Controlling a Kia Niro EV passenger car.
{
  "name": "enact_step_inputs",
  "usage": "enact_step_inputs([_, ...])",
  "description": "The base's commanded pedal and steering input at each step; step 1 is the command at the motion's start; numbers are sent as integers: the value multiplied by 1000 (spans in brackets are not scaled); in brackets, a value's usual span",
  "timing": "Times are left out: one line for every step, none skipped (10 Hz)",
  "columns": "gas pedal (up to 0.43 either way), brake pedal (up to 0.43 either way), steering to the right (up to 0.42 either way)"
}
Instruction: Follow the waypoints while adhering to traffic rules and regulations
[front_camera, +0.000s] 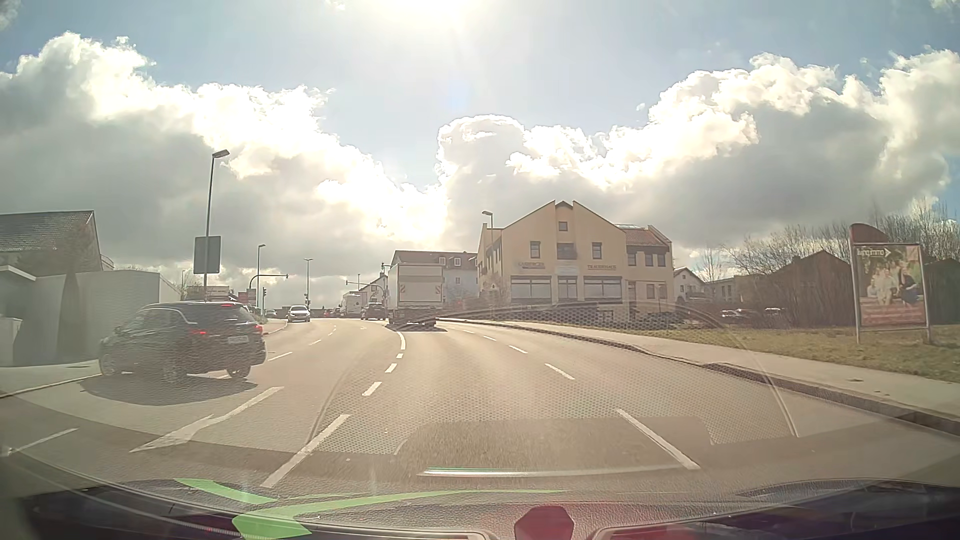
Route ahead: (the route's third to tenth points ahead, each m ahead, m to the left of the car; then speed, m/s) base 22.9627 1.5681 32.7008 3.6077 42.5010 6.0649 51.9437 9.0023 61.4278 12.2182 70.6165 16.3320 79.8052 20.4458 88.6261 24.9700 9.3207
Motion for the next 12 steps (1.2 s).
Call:
enact_step_inputs([228, 0, -35])
enact_step_inputs([228, 0, -32])
enact_step_inputs([220, 0, -31])
enact_step_inputs([197, 0, -31])
enact_step_inputs([177, 0, -32])
enact_step_inputs([177, 0, -32])
enact_step_inputs([177, 0, -32])
enact_step_inputs([169, 0, -32])
enact_step_inputs([169, 0, -32])
enact_step_inputs([169, 0, -32])
enact_step_inputs([169, 0, -32])
enact_step_inputs([150, 0, -32])
